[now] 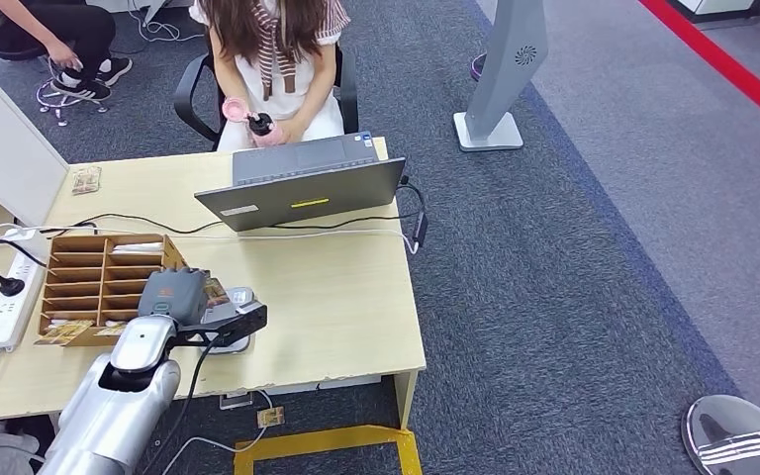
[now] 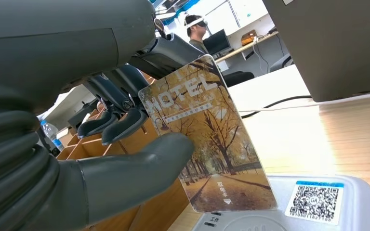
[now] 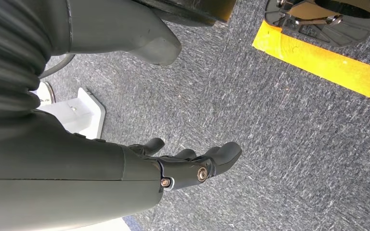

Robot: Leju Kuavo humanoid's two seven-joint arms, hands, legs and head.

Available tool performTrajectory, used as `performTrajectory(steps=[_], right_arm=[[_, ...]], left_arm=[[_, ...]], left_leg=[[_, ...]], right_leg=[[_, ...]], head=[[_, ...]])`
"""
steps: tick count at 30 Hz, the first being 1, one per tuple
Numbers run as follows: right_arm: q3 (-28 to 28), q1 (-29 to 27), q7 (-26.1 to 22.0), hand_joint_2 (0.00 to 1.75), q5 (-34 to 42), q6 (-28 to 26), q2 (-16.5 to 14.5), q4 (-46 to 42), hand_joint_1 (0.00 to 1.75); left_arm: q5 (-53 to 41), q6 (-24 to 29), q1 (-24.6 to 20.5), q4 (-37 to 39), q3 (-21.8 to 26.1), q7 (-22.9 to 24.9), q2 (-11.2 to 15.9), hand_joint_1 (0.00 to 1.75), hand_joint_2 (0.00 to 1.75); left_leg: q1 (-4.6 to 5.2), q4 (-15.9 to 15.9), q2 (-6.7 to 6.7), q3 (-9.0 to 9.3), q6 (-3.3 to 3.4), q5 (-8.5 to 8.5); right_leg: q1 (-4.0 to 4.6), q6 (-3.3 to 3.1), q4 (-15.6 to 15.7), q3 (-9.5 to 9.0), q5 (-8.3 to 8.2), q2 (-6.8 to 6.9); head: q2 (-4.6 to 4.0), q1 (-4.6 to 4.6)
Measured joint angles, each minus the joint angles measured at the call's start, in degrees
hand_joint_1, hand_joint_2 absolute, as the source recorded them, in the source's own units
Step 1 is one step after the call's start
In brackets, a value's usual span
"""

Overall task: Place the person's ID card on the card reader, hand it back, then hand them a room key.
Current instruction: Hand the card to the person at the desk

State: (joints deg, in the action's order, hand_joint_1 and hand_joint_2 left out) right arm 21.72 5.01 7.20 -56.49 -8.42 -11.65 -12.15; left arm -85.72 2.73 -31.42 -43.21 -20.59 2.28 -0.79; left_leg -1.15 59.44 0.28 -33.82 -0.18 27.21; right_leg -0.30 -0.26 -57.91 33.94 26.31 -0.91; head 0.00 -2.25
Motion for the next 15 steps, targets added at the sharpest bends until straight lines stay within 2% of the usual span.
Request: performTrajectory(steps=[6,15], right_arm=[[0.6,-0.2,-0.4,1.75,0.4,-0.5,0.0,0.0,0.00],[1.8,-0.5,-1.6,1.75,1.2,-1.0,-0.1,0.0,0.00]], left_arm=[[2.6,4.9,-0.6,-1.6,0.0,-0.8,0.1,1.75,1.75],[4.1,4.3,-4.6,-8.1,0.0,-1.2,1.5,1.75,1.75]], left_leg=[[0.00,0.0,-0.01,-0.02,0.00,0.00],[0.00,0.0,-0.03,-0.04,0.00,0.00]], right_leg=[[0.00,0.00,0.0,0.01,0.00,0.01],[0.00,0.00,0.0,0.03,0.00,0.03]], head=[[0.00,0.00],[0.00,0.01]])
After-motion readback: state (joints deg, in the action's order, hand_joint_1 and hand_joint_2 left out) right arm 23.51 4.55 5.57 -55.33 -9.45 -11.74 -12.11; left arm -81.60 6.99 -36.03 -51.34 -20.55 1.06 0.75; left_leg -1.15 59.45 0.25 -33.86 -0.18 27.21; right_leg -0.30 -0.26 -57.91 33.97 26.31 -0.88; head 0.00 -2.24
